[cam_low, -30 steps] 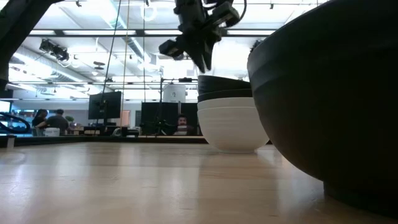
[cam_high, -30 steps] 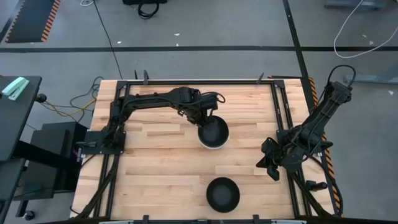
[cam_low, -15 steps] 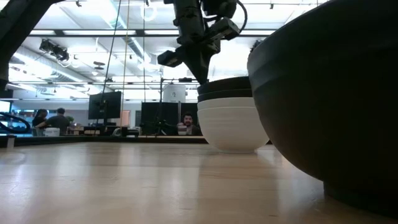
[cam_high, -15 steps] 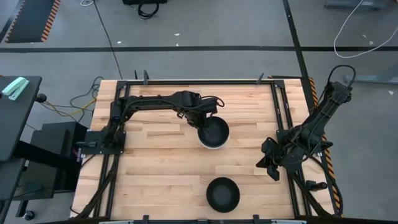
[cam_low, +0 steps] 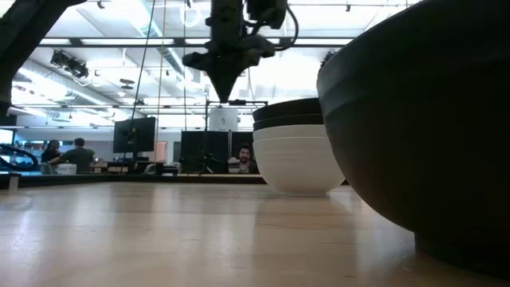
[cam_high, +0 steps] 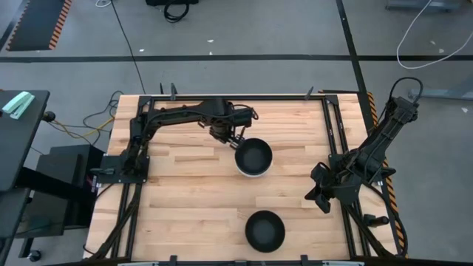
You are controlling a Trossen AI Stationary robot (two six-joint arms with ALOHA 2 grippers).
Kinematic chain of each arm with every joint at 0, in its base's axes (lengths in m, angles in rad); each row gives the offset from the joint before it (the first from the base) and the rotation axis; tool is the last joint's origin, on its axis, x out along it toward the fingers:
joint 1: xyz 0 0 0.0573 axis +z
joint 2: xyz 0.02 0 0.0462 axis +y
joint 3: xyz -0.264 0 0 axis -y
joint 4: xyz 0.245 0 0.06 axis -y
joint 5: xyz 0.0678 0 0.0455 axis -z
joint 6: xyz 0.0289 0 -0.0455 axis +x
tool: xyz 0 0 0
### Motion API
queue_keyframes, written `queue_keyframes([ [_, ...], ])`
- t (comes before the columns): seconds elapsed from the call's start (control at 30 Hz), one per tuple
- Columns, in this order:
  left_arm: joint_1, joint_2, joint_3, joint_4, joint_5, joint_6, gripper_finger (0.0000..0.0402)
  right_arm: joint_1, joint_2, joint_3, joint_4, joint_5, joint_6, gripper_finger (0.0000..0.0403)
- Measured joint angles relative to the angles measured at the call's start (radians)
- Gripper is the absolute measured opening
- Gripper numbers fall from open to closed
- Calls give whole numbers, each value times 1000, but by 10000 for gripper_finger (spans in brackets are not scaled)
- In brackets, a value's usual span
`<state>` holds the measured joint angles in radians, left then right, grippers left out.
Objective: Nest bowls inside each other
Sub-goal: Stack the black bowl on the black bowl
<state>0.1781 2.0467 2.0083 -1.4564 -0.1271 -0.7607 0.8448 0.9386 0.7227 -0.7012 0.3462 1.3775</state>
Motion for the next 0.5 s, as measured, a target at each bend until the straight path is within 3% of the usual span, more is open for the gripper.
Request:
queue_keyframes([
  [0.3,17,-1,0,-103,-77,61,8,0,2,0,99,4,2,13],
  [0.5,54,-1,0,-110,-83,85,28,12,37,0,116,1,7,13],
])
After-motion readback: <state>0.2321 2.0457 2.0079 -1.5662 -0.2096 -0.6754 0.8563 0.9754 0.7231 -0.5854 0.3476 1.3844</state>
